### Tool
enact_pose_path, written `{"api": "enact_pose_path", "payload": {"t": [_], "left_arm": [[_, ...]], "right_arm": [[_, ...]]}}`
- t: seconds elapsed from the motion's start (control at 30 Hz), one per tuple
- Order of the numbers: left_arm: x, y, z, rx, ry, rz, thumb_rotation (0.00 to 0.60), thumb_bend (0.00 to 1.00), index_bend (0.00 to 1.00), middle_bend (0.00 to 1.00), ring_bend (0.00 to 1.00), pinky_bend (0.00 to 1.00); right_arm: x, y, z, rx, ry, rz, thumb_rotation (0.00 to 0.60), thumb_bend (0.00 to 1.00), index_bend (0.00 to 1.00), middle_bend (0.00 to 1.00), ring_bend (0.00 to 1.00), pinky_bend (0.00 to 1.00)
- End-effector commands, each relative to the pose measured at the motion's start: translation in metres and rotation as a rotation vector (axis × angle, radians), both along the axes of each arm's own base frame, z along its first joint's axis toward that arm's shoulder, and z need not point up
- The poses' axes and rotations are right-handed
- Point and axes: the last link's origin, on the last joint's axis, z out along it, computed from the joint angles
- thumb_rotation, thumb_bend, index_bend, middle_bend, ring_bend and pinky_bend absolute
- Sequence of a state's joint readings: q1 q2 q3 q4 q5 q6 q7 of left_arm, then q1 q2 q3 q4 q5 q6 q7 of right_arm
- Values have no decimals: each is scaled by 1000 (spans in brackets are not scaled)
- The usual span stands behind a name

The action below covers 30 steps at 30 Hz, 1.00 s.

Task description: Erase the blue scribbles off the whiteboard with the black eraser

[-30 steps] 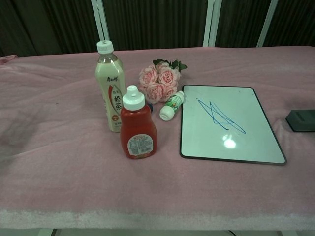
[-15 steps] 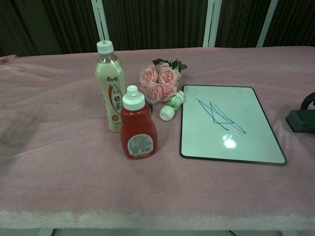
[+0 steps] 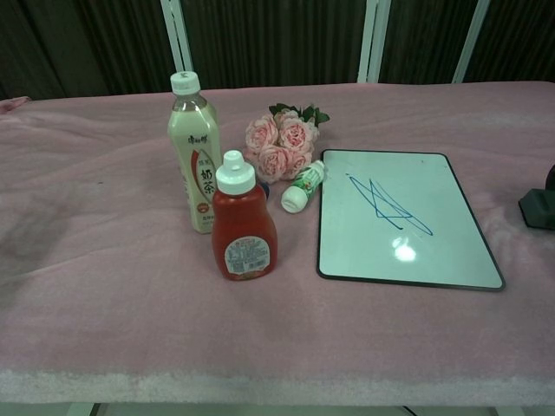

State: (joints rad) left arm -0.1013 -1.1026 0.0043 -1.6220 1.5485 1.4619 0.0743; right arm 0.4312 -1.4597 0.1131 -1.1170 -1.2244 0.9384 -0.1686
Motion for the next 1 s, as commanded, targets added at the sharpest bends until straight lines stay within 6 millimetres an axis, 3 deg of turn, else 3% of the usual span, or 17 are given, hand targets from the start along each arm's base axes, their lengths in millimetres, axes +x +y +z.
{"api": "enact_pose_path", "payload": {"t": [0.03,0.2,0.47,0.57,0.63,0.73,0.83,1.0], "left_arm": [[0,0,0,0,1,1,600,399,0,0,0,0],[0,0,0,0,0,2,600,399,0,0,0,0],[0,0,1,3,-5,0,600,400,0,0,0,0],[0,1,1,0,-7,2,600,399,0,0,0,0],[0,1,1,0,-6,1,600,399,0,0,0,0],[-1,1,1,3,-5,2,600,399,0,0,0,0],[-1,1,2,6,-6,7,600,399,0,0,0,0],[-2,2,3,9,-10,11,600,399,0,0,0,0]], "right_arm": [[1,-3,-2,-28,17,20,600,424,758,564,564,607],[3,-8,-6,-47,29,48,600,462,905,694,704,774],[14,-13,-4,-67,-17,93,600,483,940,721,732,806],[42,-23,-2,-94,-88,181,600,483,943,725,737,813],[83,-38,-17,-65,-128,285,600,483,944,726,739,815],[108,-48,-36,-30,-133,323,600,483,944,726,739,815],[125,-53,-55,13,-136,335,600,483,944,726,739,815],[136,-53,-78,67,-153,319,600,483,944,726,739,815]]}}
